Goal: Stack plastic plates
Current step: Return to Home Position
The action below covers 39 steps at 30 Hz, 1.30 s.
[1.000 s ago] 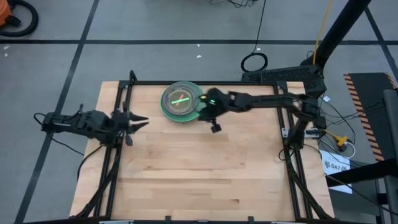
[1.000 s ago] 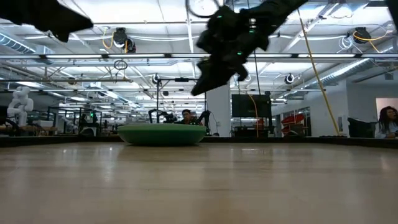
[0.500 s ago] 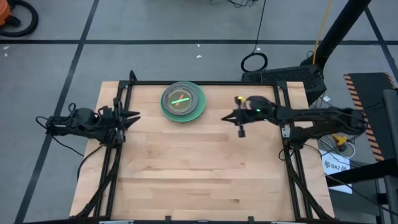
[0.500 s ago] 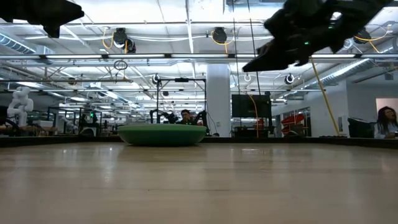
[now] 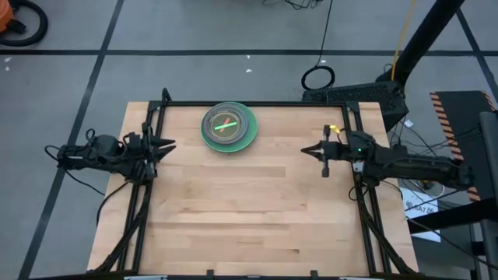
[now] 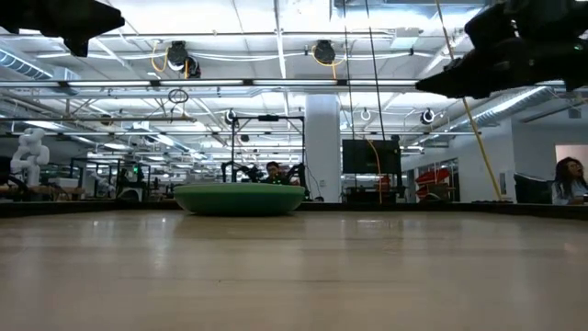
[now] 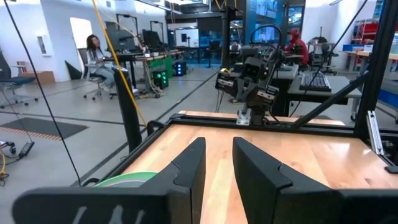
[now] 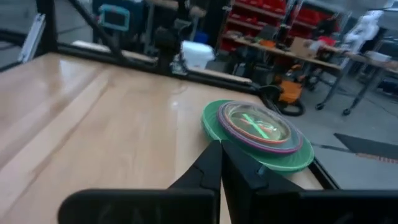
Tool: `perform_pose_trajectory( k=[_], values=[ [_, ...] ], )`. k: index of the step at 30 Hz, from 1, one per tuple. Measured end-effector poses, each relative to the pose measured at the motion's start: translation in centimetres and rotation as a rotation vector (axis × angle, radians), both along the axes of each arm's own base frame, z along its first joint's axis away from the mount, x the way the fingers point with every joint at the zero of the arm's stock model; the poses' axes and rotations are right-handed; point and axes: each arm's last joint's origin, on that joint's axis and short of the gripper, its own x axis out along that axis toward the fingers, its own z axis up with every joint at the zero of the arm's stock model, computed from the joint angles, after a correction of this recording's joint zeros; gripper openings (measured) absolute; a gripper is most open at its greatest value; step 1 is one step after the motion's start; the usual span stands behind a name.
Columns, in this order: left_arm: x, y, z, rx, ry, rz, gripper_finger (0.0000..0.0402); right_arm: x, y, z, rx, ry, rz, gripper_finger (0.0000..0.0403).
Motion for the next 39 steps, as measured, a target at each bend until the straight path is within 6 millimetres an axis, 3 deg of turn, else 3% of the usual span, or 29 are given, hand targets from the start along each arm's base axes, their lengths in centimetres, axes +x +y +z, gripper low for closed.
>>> perform_pose_trajectory(
  k=[9,16,22,29,39],
  values=[
    [0.4,-0.1,-0.6,-0.002,-0.006,-0.001,0.0088,-2.4,0.7,-2.2,0.011,-0.112,-0.034,0.0002],
    [2.6,-0.5,-5.3,-0.027,0.070,-0.010,0.0088,-3.4,0.9,-2.5,-0.014,-0.183,-0.048,0.0002],
    [3.7,-0.7,-7.9,-0.050,0.009,-0.021,0.0088,-3.7,1.0,-2.6,-0.043,-0.166,-0.041,0.0002],
    [4.0,-1.2,-8.2,-0.053,-0.130,-0.179,0.0088,-3.6,1.2,-3.3,-0.017,-0.102,0.014,0.0002],
    [4.1,-0.9,-8.8,-0.103,-0.079,-0.098,0.0088,-3.5,1.3,-3.5,0.076,-0.091,0.056,0.0002]
  ],
)
